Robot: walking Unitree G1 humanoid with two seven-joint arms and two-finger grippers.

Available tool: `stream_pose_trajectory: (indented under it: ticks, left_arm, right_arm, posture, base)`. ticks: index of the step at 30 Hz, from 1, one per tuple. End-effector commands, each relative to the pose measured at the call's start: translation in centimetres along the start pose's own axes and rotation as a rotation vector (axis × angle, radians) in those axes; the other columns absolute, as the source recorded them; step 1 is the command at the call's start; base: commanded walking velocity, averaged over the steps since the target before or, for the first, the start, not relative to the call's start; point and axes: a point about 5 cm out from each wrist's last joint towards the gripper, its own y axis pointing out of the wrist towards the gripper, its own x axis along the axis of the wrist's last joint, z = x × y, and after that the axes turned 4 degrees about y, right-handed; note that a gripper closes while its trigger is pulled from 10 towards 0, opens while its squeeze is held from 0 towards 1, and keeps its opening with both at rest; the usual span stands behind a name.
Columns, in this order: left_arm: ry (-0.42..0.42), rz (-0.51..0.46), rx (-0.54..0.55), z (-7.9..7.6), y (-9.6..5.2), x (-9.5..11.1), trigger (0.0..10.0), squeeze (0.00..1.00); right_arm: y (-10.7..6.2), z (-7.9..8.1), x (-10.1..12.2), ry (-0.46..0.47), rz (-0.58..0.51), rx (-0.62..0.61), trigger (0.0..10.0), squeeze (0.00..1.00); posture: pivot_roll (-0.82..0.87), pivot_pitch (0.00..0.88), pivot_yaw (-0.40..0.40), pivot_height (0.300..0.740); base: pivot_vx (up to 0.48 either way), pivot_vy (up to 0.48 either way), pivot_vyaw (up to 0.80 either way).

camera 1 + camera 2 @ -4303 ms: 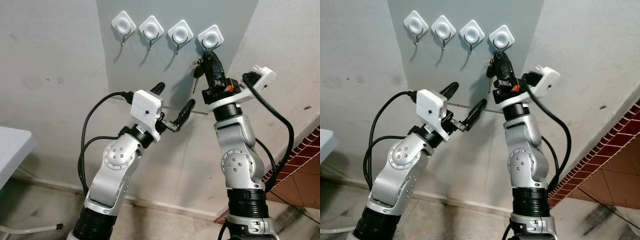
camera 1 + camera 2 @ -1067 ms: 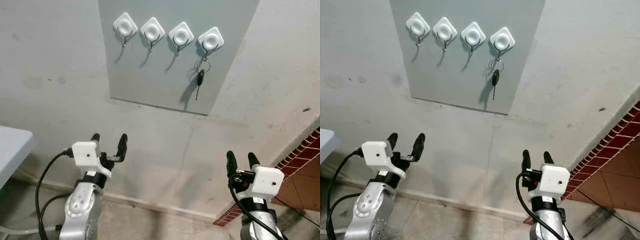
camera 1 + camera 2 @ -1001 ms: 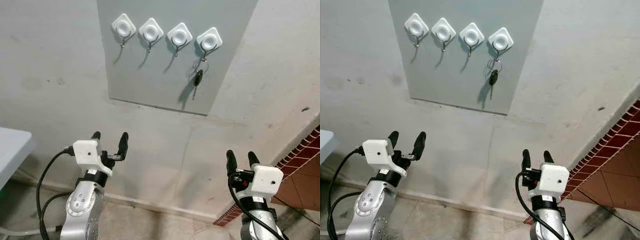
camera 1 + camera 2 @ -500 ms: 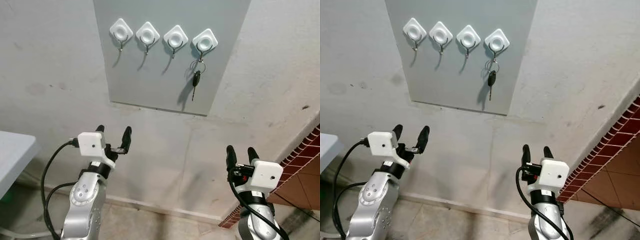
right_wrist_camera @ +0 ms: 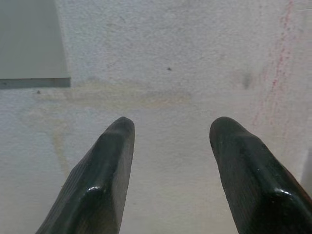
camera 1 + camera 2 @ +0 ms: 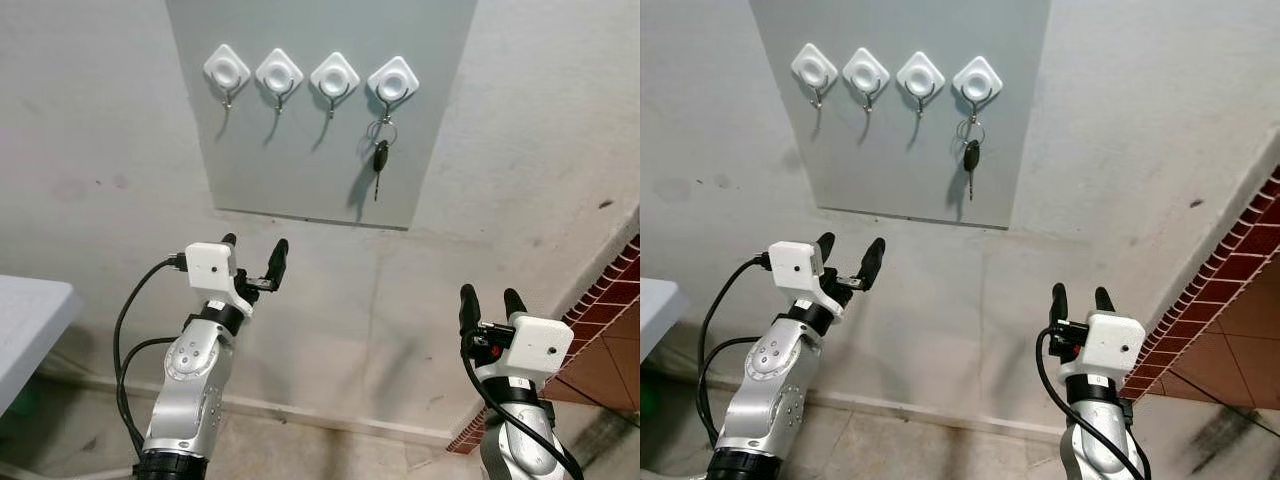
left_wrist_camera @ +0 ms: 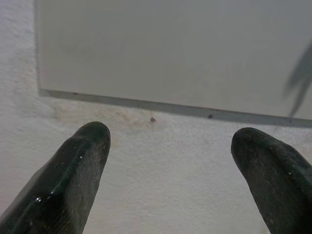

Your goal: Hang keys on a hook

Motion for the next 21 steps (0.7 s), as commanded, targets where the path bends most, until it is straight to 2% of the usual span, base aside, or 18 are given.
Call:
stream_pose_trajectory:
  ticks: [1, 13, 21]
  left_arm:
    - [0.002, -0.012, -0.016, -0.2, 0.4, 0.2, 10.0, 0.00]
    - [-0.011, -0.025, -0.034, -0.6, 1.6, 0.3, 10.0, 0.00]
    - [-0.011, -0.028, -0.033, -0.6, 1.7, 0.3, 10.0, 0.00]
  right_arm:
    - [0.1, -0.2, 0.4, -0.003, -0.024, -0.012, 10.0, 0.00]
    - [0.7, 0.2, 0.6, -0.014, -0.039, -0.017, 10.0, 0.00]
    - [0.8, 0.3, 0.6, -0.015, -0.039, -0.014, 10.0, 0.00]
  posture:
    - [-0.15, 0.025, 0.057, 0.740]
    - [-0.17, 0.025, 0.060, 0.740]
    - [-0.17, 0.026, 0.057, 0.740]
  base:
    - [0.000, 0.000, 0.00]
    - [0.000, 0.000, 0.00]
    - [0.000, 0.000, 0.00]
